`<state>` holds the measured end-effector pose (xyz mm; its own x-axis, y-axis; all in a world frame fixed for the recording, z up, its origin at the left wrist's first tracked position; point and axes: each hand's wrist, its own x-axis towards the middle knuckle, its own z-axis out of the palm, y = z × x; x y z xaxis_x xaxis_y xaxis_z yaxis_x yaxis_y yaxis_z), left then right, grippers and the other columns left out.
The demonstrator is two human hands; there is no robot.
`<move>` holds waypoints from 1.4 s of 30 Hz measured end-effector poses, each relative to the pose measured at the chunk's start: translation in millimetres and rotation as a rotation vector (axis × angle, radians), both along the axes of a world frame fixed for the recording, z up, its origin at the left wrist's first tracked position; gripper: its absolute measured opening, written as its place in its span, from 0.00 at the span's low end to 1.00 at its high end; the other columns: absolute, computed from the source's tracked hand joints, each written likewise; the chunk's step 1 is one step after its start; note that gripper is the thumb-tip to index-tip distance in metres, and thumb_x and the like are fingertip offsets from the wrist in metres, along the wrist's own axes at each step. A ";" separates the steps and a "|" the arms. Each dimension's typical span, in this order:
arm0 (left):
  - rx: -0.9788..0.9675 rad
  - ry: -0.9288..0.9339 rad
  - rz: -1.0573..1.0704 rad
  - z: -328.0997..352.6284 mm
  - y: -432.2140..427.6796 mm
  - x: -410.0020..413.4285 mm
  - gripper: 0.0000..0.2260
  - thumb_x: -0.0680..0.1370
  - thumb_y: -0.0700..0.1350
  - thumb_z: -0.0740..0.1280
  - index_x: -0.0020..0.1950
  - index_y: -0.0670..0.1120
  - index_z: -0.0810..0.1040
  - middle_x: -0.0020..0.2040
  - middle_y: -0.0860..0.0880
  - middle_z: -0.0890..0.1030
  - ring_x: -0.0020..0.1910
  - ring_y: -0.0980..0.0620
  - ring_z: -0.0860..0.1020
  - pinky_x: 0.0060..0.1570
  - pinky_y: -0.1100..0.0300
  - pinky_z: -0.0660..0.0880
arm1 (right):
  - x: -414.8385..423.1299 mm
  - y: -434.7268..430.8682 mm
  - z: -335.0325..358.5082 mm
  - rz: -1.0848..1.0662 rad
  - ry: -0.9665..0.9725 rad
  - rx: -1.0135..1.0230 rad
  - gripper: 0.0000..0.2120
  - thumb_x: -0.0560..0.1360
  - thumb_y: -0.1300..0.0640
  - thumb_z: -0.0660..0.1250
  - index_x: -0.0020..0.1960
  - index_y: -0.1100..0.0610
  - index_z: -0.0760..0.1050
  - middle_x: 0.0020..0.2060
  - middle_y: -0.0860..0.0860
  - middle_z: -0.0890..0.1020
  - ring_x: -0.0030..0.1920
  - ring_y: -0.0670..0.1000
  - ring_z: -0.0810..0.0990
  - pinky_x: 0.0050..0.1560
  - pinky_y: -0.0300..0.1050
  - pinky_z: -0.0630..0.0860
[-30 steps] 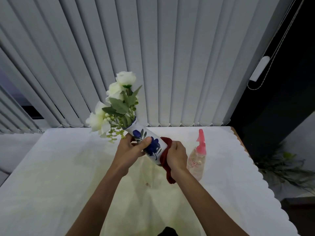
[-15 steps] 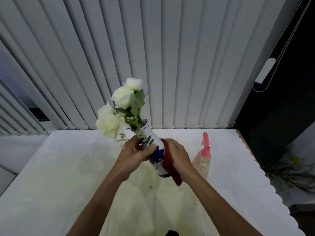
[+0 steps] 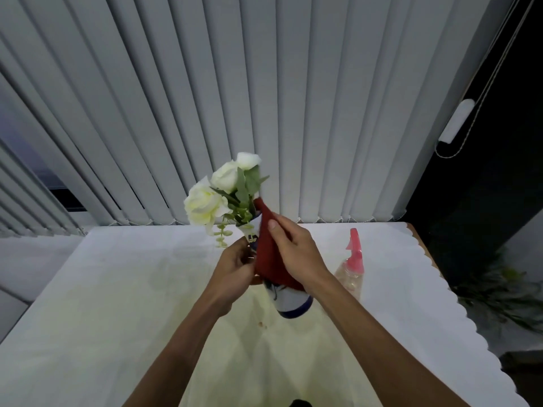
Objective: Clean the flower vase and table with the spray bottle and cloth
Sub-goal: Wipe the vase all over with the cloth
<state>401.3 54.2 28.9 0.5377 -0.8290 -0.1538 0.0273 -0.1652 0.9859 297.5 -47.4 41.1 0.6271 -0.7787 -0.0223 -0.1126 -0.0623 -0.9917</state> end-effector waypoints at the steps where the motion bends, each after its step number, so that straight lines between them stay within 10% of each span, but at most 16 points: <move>1: -0.007 0.012 -0.004 -0.1 1.4 -0.1 0.11 0.78 0.33 0.69 0.61 0.40 0.79 0.52 0.37 0.85 0.49 0.43 0.86 0.44 0.54 0.84 | -0.2 -4.6 -2.9 -0.033 0.040 0.037 0.14 0.84 0.48 0.62 0.65 0.46 0.82 0.56 0.48 0.87 0.57 0.52 0.86 0.61 0.50 0.81; 4: -0.048 0.019 -0.053 4.6 4.5 -3.0 0.13 0.78 0.37 0.72 0.62 0.42 0.79 0.54 0.44 0.86 0.50 0.48 0.86 0.44 0.58 0.83 | -1.4 -10.2 -2.9 -0.054 -0.003 0.294 0.13 0.82 0.51 0.65 0.56 0.52 0.87 0.50 0.55 0.89 0.53 0.58 0.87 0.64 0.61 0.80; 12: -0.050 -0.071 -0.094 11.5 -3.1 2.5 0.15 0.77 0.30 0.68 0.59 0.46 0.80 0.51 0.43 0.86 0.49 0.43 0.85 0.44 0.56 0.83 | 1.5 -0.9 8.8 -0.007 -0.006 0.070 0.20 0.83 0.36 0.56 0.66 0.42 0.81 0.57 0.45 0.86 0.55 0.49 0.85 0.55 0.44 0.82; 15: -0.091 -0.076 -0.086 16.1 -1.6 8.9 0.11 0.76 0.36 0.73 0.56 0.49 0.82 0.50 0.46 0.86 0.50 0.46 0.82 0.48 0.52 0.84 | -11.0 -10.3 -9.7 0.020 0.102 0.270 0.21 0.84 0.42 0.56 0.52 0.50 0.85 0.47 0.51 0.89 0.49 0.53 0.87 0.53 0.49 0.81; 20: -0.084 -0.048 -0.093 21.1 1.2 14.8 0.11 0.77 0.39 0.74 0.58 0.46 0.81 0.52 0.43 0.85 0.54 0.40 0.83 0.53 0.47 0.83 | -34.5 -11.9 -32.9 0.113 0.062 0.694 0.19 0.86 0.47 0.58 0.61 0.58 0.80 0.45 0.54 0.89 0.43 0.53 0.88 0.44 0.47 0.85; 23: -0.074 -0.003 -0.056 14.0 2.4 13.2 0.07 0.79 0.39 0.70 0.56 0.46 0.80 0.45 0.52 0.86 0.52 0.46 0.84 0.52 0.52 0.83 | -32.7 -14.0 -35.1 0.104 0.056 0.789 0.26 0.82 0.40 0.64 0.66 0.61 0.80 0.54 0.59 0.88 0.53 0.58 0.88 0.58 0.54 0.84; 29: 0.077 -0.185 -0.011 7.8 0.0 4.3 0.34 0.65 0.63 0.75 0.68 0.53 0.72 0.60 0.54 0.83 0.59 0.50 0.82 0.59 0.46 0.81 | -22.9 -6.7 -43.3 -0.130 0.121 0.574 0.19 0.79 0.44 0.70 0.51 0.60 0.87 0.47 0.59 0.90 0.50 0.61 0.89 0.56 0.56 0.85; 37: 0.095 -0.075 0.022 3.4 -1.3 4.8 0.10 0.77 0.44 0.73 0.57 0.51 0.79 0.52 0.43 0.86 0.49 0.43 0.86 0.49 0.41 0.84 | -1.2 11.5 4.6 -0.010 -0.125 0.057 0.11 0.83 0.53 0.67 0.61 0.44 0.85 0.53 0.39 0.87 0.53 0.41 0.84 0.54 0.34 0.80; 42: 0.104 -0.186 -0.009 13.1 -6.3 7.9 0.15 0.71 0.50 0.72 0.57 0.53 0.77 0.47 0.47 0.85 0.48 0.44 0.86 0.49 0.42 0.84 | 7.6 8.1 4.2 -0.067 -0.204 -0.045 0.09 0.76 0.63 0.75 0.50 0.51 0.84 0.56 0.39 0.86 0.57 0.38 0.84 0.56 0.29 0.77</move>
